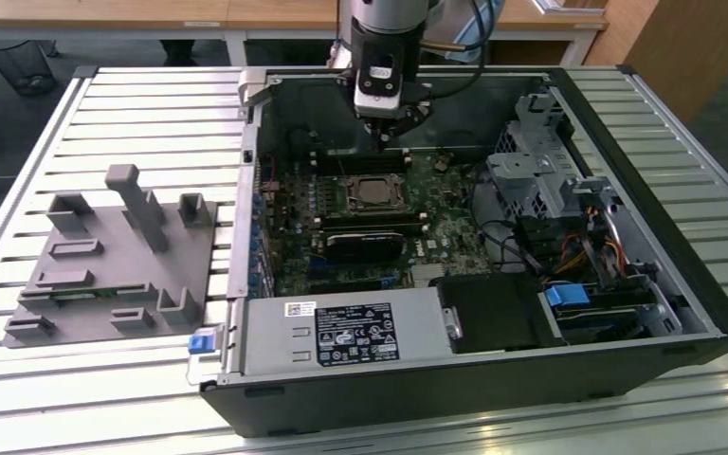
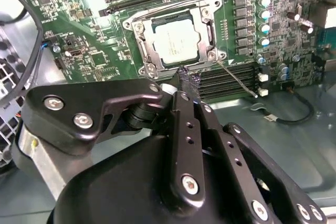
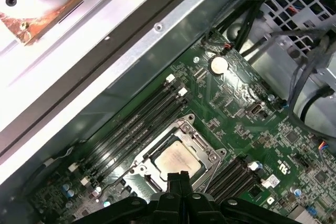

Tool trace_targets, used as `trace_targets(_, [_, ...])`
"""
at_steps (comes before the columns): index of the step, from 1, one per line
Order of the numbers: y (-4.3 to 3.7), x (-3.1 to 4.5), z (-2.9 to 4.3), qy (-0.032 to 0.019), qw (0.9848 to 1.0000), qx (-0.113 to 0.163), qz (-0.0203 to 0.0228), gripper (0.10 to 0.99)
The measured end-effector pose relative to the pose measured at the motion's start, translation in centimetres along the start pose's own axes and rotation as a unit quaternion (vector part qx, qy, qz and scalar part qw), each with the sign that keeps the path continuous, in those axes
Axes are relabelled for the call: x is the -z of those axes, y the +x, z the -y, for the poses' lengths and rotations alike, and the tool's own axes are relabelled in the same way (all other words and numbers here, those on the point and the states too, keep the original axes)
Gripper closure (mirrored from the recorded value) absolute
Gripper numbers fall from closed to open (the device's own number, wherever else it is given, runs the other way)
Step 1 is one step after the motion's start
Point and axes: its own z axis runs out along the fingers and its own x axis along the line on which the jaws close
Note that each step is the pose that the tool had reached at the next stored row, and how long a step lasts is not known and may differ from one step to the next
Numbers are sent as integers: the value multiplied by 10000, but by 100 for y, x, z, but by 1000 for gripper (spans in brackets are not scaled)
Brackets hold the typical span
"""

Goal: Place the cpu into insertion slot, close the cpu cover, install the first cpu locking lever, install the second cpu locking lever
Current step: 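Install the first cpu locking lever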

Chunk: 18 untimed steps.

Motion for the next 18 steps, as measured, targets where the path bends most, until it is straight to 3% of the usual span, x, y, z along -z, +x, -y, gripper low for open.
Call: trace_targets(18, [-1, 0, 0, -1, 9985, 549, -30, 980])
